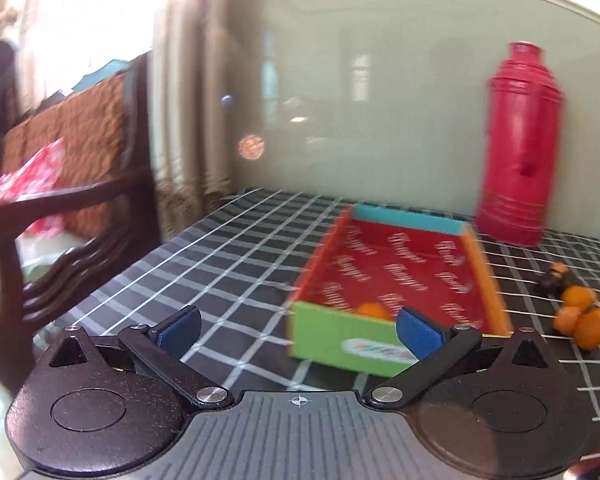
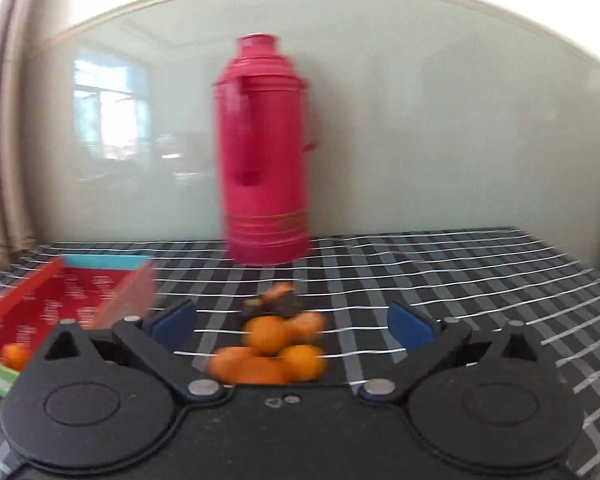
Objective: Organize fruits
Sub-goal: 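Reach the left gripper to the pile and grasp a large tangerine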
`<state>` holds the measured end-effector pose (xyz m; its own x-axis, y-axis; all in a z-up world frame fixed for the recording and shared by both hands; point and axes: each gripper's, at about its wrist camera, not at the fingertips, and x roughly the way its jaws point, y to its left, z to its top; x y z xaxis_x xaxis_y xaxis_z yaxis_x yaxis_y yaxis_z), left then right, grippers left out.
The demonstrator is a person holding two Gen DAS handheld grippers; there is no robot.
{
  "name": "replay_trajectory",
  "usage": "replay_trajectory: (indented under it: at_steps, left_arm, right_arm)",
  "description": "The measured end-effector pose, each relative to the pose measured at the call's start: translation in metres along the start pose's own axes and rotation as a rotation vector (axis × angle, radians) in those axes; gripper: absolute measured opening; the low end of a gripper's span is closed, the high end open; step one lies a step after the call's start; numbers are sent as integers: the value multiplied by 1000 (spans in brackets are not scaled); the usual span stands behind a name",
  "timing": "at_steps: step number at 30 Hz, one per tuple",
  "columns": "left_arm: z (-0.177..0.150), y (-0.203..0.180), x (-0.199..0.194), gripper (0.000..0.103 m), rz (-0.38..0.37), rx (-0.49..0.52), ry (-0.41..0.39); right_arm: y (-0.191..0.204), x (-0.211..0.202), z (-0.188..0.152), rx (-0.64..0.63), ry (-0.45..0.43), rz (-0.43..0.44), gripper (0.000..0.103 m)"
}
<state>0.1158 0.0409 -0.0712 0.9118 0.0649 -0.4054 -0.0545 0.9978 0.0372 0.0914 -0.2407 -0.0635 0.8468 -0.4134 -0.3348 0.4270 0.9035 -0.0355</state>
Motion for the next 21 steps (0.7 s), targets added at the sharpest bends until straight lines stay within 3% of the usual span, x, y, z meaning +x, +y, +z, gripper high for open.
replay_trajectory:
  at_steps: [3,8,13,17,19,21]
  left_arm:
    - [0,-38,-4,103,-97,93,-31]
    - [-7,-98,-10,103,-240,213,-47]
    - [-12,-148,-9,102,-347,256,-38]
    - [-15,-180,2,100,-363,247,6]
    - [-17,-196,7,88,-362,246,31]
    - [-19,-208,14,83,-361,241,66]
  right_arm:
    - [-20,1,-2,12,9,-127,97]
    - [-51,1,-2,64,19,-257,97]
    - [-67,-2,-5,82,25,-260,97]
    - [-79,-6,-6,93,29,-258,97]
    - [-86,-9,-7,97,24,-259,97]
    - [-92,-12,-9,101,14,-261,97]
